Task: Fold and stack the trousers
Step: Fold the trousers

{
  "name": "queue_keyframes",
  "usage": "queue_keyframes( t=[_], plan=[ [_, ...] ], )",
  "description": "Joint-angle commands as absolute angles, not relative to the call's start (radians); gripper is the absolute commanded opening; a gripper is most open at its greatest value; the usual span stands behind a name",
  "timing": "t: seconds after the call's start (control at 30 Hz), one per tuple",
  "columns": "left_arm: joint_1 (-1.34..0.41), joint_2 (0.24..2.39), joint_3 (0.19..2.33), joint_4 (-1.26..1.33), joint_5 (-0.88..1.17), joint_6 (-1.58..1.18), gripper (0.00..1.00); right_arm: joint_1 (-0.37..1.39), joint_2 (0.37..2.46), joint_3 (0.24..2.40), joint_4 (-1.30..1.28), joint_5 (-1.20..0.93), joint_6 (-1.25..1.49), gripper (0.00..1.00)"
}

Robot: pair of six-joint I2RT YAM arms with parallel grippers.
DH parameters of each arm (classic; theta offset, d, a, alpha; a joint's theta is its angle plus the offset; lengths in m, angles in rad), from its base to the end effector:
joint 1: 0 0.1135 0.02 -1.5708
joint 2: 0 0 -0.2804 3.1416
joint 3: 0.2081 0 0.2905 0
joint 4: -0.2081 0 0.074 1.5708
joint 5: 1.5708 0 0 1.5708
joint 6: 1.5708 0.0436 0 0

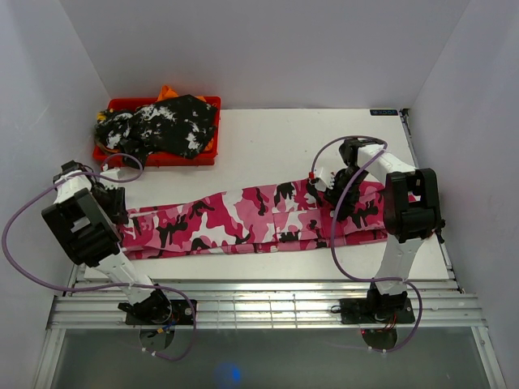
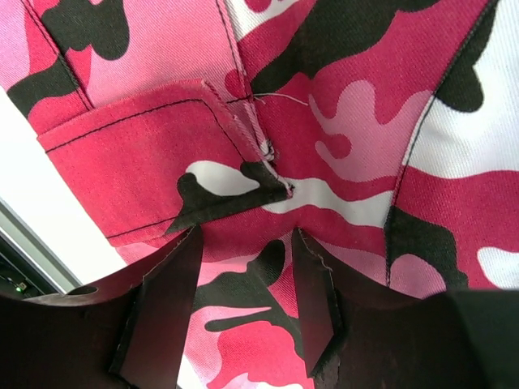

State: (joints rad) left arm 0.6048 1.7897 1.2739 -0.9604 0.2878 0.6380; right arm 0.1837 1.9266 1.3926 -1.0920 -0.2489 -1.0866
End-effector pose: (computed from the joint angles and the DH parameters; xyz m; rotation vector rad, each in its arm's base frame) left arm 0.3103 0.1995 0.1839 0.0677 2.8856 -0.2605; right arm 0.3780 0.0812 0.1673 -1.8063 2.4687 0.3812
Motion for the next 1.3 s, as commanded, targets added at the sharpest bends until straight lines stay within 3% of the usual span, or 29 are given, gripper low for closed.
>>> queue_keyframes(
  t=[0.0, 0.23, 0.33, 0.37, 0.43, 0.93, 1.0, 1.07, 1.17, 1.2, 1.27],
  plan=[
    [0.603, 1.798, 1.279, -0.934, 0.299, 0.621, 0.50, 0.186, 1.894, 1.388, -1.085, -0.247, -1.080, 0.54],
    [0.600, 1.827, 1.284, -0.928, 0.360, 0.609, 0.41, 0.186, 1.913, 1.370, -1.063, -0.226, -1.078, 0.55],
    [0.598, 1.833, 1.299, -0.933, 0.370, 0.606, 0.24, 0.186, 1.916, 1.347, -1.042, -0.203, -1.084, 0.54],
    [0.597, 1.830, 1.311, -0.939, 0.371, 0.606, 0.11, 0.186, 1.916, 1.341, -1.037, -0.192, -1.083, 0.54],
    [0.597, 1.819, 1.336, -0.956, 0.365, 0.607, 0.02, 0.186, 1.921, 1.335, -1.032, -0.183, -1.086, 0.54],
    [0.594, 1.822, 1.419, -0.914, 0.291, 0.624, 0.00, 0.183, 1.911, 1.275, -0.983, -0.144, -1.100, 0.54],
    [0.594, 1.830, 1.401, -0.899, 0.279, 0.624, 0.17, 0.184, 1.902, 1.281, -0.985, -0.153, -1.100, 0.55],
    [0.595, 1.827, 1.382, -0.865, 0.258, 0.620, 0.44, 0.184, 1.898, 1.301, -1.012, -0.190, -1.094, 0.57],
    [0.594, 1.777, 1.402, -0.864, 0.290, 0.626, 0.59, 0.186, 1.864, 1.360, -1.070, -0.273, -1.094, 0.57],
    [0.594, 1.754, 1.413, -0.871, 0.317, 0.635, 0.71, 0.186, 1.839, 1.380, -1.090, -0.300, -1.098, 0.57],
    [0.594, 1.676, 1.439, -0.910, 0.444, 0.695, 0.75, 0.195, 1.815, 1.446, -1.146, -0.384, -1.104, 0.57]
  ],
)
